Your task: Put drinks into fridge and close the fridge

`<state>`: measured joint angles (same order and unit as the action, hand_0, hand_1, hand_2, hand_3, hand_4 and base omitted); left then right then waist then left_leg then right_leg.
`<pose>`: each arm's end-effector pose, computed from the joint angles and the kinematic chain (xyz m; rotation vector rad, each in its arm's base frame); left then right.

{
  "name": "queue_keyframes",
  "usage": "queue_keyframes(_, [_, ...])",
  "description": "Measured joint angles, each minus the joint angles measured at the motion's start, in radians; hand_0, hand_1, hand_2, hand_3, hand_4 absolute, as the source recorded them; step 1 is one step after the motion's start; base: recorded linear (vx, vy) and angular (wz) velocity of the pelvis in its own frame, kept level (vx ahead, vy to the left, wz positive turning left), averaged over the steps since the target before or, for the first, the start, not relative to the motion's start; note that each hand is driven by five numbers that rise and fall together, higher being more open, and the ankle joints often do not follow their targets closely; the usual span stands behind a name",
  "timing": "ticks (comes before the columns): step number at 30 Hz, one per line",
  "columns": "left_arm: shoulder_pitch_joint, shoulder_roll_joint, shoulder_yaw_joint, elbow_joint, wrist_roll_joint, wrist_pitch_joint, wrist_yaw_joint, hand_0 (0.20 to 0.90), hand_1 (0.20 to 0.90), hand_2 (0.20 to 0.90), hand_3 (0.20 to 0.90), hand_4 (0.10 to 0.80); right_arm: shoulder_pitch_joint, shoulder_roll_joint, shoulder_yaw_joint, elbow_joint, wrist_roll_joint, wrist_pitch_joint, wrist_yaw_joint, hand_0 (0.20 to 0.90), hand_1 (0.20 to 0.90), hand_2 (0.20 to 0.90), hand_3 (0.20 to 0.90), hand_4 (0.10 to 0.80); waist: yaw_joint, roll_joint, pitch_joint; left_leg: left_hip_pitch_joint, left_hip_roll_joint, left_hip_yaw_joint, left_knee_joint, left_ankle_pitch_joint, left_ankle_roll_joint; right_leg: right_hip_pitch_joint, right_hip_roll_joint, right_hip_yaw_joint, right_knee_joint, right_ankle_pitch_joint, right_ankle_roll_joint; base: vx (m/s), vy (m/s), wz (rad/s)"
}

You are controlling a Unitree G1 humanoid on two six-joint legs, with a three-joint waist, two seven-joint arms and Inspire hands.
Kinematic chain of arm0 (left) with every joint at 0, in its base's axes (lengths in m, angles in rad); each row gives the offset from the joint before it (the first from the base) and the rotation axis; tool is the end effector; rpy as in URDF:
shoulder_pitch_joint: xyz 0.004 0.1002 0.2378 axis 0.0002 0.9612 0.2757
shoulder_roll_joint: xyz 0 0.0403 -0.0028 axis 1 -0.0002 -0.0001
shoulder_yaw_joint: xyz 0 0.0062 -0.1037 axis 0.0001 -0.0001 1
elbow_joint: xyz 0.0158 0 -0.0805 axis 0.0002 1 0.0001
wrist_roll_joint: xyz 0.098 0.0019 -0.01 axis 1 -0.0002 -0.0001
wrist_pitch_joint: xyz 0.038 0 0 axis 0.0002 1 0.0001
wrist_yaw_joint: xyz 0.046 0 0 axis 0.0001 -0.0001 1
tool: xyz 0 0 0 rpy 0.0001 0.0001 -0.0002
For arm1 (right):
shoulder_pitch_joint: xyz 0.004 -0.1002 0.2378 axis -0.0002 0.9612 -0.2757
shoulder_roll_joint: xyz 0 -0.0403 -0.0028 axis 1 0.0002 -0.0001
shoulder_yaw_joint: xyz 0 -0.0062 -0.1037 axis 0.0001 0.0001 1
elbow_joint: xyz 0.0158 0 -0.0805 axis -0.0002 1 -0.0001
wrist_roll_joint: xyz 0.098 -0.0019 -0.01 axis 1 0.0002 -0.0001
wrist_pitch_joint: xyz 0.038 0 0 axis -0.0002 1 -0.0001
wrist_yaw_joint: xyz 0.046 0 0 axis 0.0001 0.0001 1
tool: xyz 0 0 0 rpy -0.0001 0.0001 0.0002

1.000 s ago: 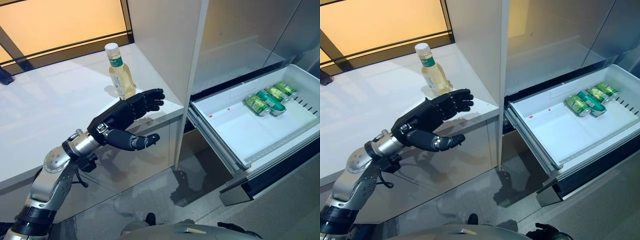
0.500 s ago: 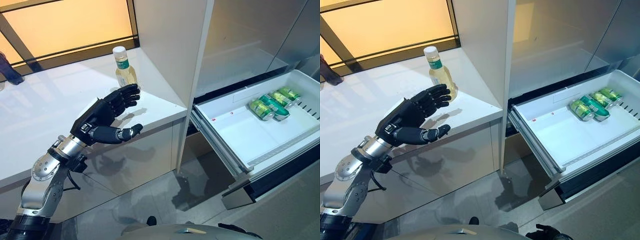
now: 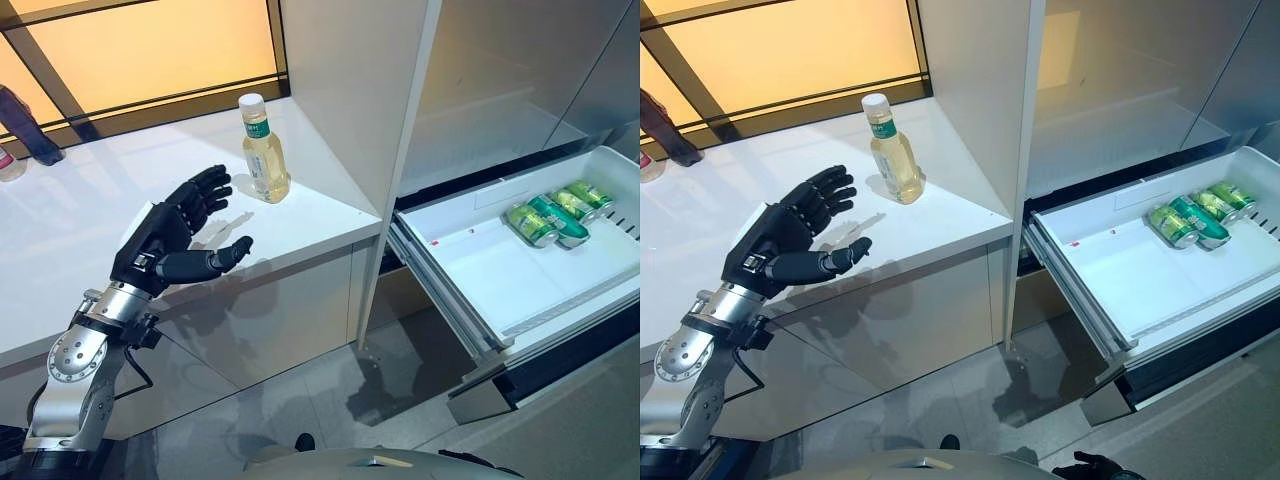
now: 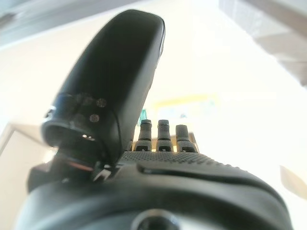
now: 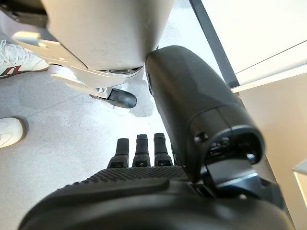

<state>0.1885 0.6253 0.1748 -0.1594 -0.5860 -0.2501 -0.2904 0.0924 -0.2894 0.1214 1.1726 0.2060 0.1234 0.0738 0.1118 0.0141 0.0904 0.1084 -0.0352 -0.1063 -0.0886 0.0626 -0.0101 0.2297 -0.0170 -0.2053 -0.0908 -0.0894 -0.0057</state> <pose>0.1634 0.2799 0.1049 0.1180 -0.2835 -0.1974 0.0409 -0.2423 -0.1131 -0.0776 1.3783 -0.1504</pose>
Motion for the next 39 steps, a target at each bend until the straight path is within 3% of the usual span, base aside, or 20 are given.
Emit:
queue_keyframes(8, [0.0, -0.065, 0.031, 0.064, 0.074, -0.016, 0.164, 0.9, 0.9, 0.9, 0.9, 0.8, 0.01, 0.0, 0.0, -0.002, 0.0, 0.008, 0.0, 0.9, 0.9, 0.9, 0.9, 0.8, 0.0, -0.003, -0.014, -0.001, 0.0, -0.005, 0.0, 0.001, 0.0, 0.0, 0.0, -0.003, 0.0, 0.0, 0.0, 0.0, 0.0, 0.0])
queue_keyframes(15, [-0.012, -0.071, 0.031, 0.064, 0.155, -0.015, 0.273, 0.9, 0.9, 0.9, 0.9, 0.8, 0.014, 0.001, 0.001, -0.001, 0.0, 0.011, 0.0, 0.9, 0.9, 0.9, 0.9, 0.8, -0.003, -0.011, -0.021, -0.001, 0.0, -0.006, 0.0, 0.002, 0.0, -0.001, 0.001, -0.004, 0.0, 0.0, 0.0, 0.019, -0.009, 0.0])
queue_keyframes(20, [-0.071, -0.071, 0.027, 0.064, 0.195, -0.006, 0.357, 0.9, 0.9, 0.9, 0.9, 0.8, 0.013, 0.004, 0.001, 0.0, 0.0, 0.017, 0.0, 0.9, 0.9, 0.9, 0.9, 0.8, -0.009, -0.017, -0.025, -0.002, 0.0, -0.004, 0.0, 0.002, 0.0, -0.004, 0.0, -0.002, 0.0, 0.0, 0.0, 0.035, -0.005, -0.01])
queue_keyframes(30, [-0.163, -0.069, -0.024, 0.063, 0.196, 0.12, 0.378, 0.9, 0.9, 0.9, 0.9, 0.8, 0.004, 0.006, 0.005, 0.0, -0.001, 0.028, 0.0, 0.9, 0.9, 0.9, 0.9, 0.8, -0.037, -0.021, -0.027, 0.0, 0.001, 0.008, 0.0, 0.002, 0.0, -0.01, -0.001, 0.01, 0.004, 0.0, 0.0, 0.018, 0.001, -0.03])
queue_keyframes(39, [-0.171, -0.064, -0.063, 0.063, 0.193, 0.215, 0.351, 0.9, 0.9, 0.9, 0.9, 0.8, -0.013, 0.009, 0.011, 0.004, -0.002, 0.034, -0.001, 0.9, 0.9, 0.9, 0.9, 0.8, -0.061, -0.022, -0.026, 0.002, 0.002, 0.024, 0.0, 0.001, 0.0, -0.015, -0.001, 0.028, 0.004, 0.003, 0.002, 0.021, 0.001, -0.05])
